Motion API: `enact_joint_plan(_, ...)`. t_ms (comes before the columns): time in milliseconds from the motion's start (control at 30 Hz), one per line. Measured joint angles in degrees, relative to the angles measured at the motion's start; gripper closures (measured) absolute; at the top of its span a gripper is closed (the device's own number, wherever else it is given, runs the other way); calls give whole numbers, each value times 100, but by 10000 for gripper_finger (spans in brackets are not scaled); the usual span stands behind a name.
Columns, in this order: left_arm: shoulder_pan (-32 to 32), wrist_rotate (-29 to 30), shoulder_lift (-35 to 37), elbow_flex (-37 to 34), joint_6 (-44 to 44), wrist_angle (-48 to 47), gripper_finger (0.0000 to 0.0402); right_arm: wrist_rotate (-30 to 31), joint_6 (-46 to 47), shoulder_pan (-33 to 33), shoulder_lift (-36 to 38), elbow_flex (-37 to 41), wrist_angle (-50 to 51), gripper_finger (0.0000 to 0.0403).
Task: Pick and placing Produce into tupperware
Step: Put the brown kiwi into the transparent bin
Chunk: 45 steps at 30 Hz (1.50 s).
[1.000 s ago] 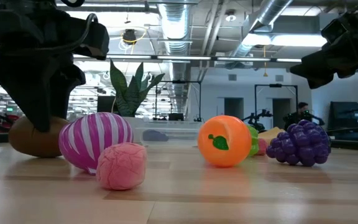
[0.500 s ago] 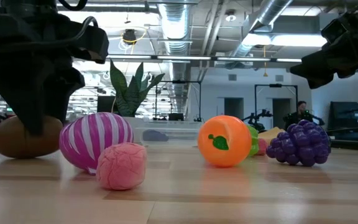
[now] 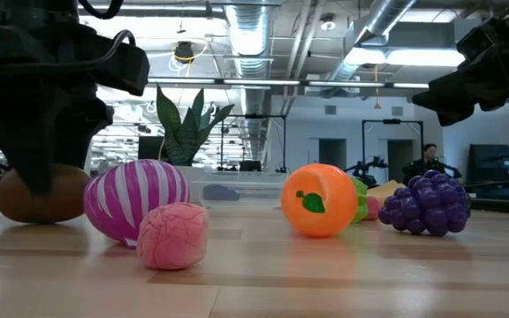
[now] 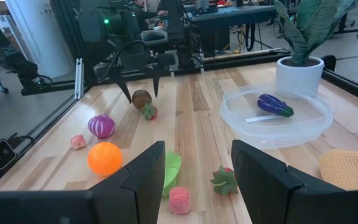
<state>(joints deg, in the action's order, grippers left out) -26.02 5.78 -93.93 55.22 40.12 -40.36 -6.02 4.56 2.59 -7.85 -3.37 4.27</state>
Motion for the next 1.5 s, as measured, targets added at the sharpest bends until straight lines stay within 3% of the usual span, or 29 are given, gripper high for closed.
enact_joint_plan(567,0,-87,9,-38,17,20,99,0,0,0,0,0,2,193)
enact_joint_plan(900,0,-156,11,-114,2,176,128,0,0,0,0,0,2,193)
enact_joint_plan(1233,0,-211,22,-111,-79,177,190,0,-2,0,1,0,2,195)
enact_joint_plan(1500,0,-158,28,-15,-143,125,181,2,-2,0,0,1,2,194)
